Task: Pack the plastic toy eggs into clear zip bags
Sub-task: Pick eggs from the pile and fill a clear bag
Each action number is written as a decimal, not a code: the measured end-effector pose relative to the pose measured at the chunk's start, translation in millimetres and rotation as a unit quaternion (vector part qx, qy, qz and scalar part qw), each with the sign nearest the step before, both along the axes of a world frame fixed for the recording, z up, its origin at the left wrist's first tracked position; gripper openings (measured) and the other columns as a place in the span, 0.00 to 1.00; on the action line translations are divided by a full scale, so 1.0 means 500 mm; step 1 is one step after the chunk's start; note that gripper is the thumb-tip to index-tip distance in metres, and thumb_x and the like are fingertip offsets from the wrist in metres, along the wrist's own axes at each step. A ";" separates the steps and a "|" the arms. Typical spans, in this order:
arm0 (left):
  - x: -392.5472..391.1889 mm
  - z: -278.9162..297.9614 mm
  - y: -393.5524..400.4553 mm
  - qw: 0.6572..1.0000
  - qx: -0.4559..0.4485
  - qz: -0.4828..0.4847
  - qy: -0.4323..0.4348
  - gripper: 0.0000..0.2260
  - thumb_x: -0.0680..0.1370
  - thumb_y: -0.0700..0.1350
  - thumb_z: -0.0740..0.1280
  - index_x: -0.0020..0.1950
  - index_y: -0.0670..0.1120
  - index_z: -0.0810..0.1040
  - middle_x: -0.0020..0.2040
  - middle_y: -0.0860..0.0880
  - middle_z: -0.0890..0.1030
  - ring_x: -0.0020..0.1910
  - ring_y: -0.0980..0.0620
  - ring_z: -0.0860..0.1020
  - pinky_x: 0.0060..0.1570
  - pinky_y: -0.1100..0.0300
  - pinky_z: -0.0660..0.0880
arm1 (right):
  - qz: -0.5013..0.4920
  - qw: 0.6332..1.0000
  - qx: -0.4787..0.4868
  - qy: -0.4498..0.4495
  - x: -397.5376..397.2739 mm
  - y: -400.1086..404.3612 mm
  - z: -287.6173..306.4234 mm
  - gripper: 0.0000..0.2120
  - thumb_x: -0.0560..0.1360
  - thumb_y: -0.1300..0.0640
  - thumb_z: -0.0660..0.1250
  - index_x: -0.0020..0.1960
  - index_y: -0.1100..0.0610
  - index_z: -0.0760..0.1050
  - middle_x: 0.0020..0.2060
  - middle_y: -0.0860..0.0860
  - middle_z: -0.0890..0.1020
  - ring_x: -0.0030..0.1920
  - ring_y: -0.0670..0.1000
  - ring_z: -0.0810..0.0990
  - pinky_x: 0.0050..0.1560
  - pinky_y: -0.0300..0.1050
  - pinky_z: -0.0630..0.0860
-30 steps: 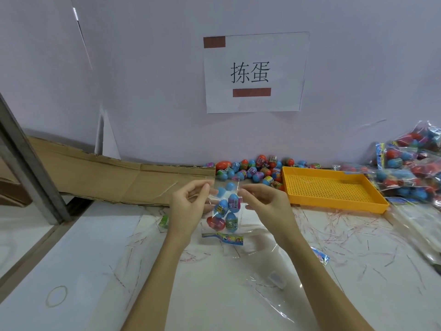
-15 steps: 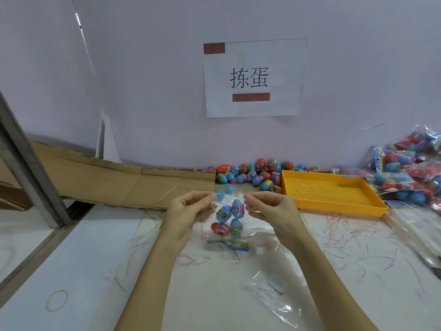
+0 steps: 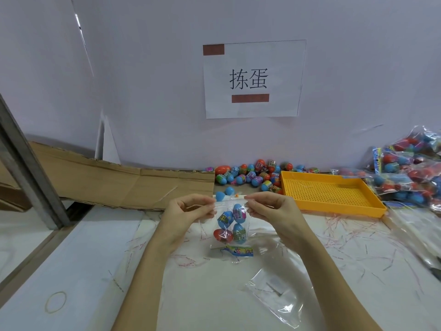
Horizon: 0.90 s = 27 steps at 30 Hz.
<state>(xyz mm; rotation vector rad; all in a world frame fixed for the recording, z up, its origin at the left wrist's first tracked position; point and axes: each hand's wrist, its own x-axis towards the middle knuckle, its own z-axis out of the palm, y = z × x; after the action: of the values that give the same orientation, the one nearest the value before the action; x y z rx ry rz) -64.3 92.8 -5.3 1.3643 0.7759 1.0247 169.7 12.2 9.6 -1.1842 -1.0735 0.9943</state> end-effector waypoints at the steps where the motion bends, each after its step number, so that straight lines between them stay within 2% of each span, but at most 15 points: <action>1: -0.001 0.000 0.000 1.000 0.021 0.006 0.013 0.08 0.71 0.44 0.79 0.50 0.48 0.89 0.49 0.44 0.88 0.46 0.48 0.87 0.46 0.63 0.81 | 0.003 1.000 0.003 -0.001 0.002 0.000 -0.001 0.07 0.76 0.62 0.73 0.53 0.56 0.87 0.46 0.55 0.88 0.46 0.52 0.86 0.49 0.40 0.82; 3: -0.001 -0.003 0.002 0.999 0.045 0.017 0.026 0.06 0.74 0.40 0.77 0.50 0.49 0.89 0.48 0.45 0.88 0.47 0.47 0.87 0.48 0.61 0.82 | 0.006 1.000 0.011 -0.002 0.002 -0.001 -0.001 0.08 0.77 0.62 0.73 0.52 0.54 0.87 0.46 0.55 0.88 0.47 0.52 0.86 0.49 0.40 0.82; 7: -0.003 -0.009 0.008 0.997 0.057 0.031 0.048 0.11 0.77 0.35 0.74 0.49 0.51 0.89 0.48 0.46 0.88 0.48 0.46 0.87 0.50 0.56 0.84 | 0.012 0.999 0.019 -0.025 0.003 0.000 -0.005 0.10 0.78 0.64 0.71 0.49 0.52 0.88 0.46 0.54 0.88 0.47 0.51 0.86 0.48 0.39 0.81; 13: -0.008 -0.004 0.003 0.990 0.109 0.023 0.084 0.12 0.78 0.34 0.73 0.49 0.52 0.89 0.50 0.50 0.88 0.50 0.50 0.86 0.50 0.62 0.82 | 0.001 0.996 0.009 -0.086 0.001 0.000 -0.004 0.11 0.78 0.67 0.69 0.47 0.55 0.87 0.43 0.52 0.87 0.45 0.49 0.85 0.48 0.39 0.81; 16: -0.012 0.000 -0.002 0.988 0.129 0.020 0.087 0.15 0.80 0.31 0.69 0.49 0.49 0.90 0.52 0.50 0.87 0.51 0.50 0.85 0.52 0.61 0.82 | -0.006 0.994 0.000 -0.113 -0.002 0.000 0.000 0.11 0.78 0.68 0.68 0.47 0.57 0.87 0.43 0.50 0.88 0.46 0.48 0.85 0.49 0.37 0.81; 18: -0.015 0.003 -0.004 0.988 0.131 0.017 0.079 0.15 0.80 0.31 0.67 0.50 0.47 0.89 0.52 0.49 0.87 0.51 0.49 0.85 0.53 0.59 0.82 | -0.020 0.993 -0.002 -0.112 -0.004 0.001 0.003 0.14 0.78 0.70 0.65 0.47 0.59 0.87 0.43 0.50 0.88 0.47 0.48 0.85 0.49 0.38 0.81; 20: -0.015 0.005 -0.004 0.990 0.125 0.016 0.071 0.09 0.79 0.36 0.72 0.49 0.48 0.90 0.52 0.49 0.87 0.50 0.49 0.85 0.53 0.58 0.83 | -0.029 0.995 0.005 -0.096 -0.010 0.003 0.005 0.12 0.79 0.68 0.65 0.48 0.59 0.87 0.43 0.51 0.87 0.46 0.48 0.84 0.49 0.38 0.81; 22: -0.011 0.006 -0.003 0.990 0.113 0.027 0.077 0.05 0.76 0.41 0.76 0.48 0.50 0.90 0.50 0.49 0.87 0.48 0.49 0.86 0.51 0.57 0.84 | -0.032 0.993 0.013 -0.117 -0.017 0.004 0.003 0.06 0.78 0.62 0.71 0.50 0.56 0.86 0.42 0.49 0.87 0.45 0.47 0.84 0.48 0.38 0.81; 25: -0.007 0.002 0.001 0.990 0.094 0.035 0.096 0.08 0.74 0.40 0.78 0.49 0.52 0.88 0.46 0.49 0.88 0.46 0.50 0.86 0.48 0.57 0.84 | -0.032 0.986 0.021 -0.162 -0.026 0.009 -0.004 0.06 0.76 0.62 0.73 0.51 0.53 0.84 0.43 0.47 0.86 0.47 0.48 0.84 0.51 0.42 0.83; 27: -0.006 0.001 0.002 0.994 0.076 0.031 0.067 0.15 0.72 0.38 0.79 0.55 0.51 0.84 0.44 0.46 0.87 0.44 0.48 0.87 0.45 0.58 0.84 | -0.020 0.988 0.032 -0.146 -0.027 0.010 -0.005 0.07 0.76 0.63 0.74 0.51 0.53 0.84 0.44 0.46 0.86 0.48 0.47 0.85 0.52 0.42 0.83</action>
<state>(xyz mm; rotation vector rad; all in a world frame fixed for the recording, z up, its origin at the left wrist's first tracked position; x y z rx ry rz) -67.4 93.9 -4.5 1.5609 0.8571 1.0659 156.2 17.3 7.0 -1.3209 -1.2964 0.7624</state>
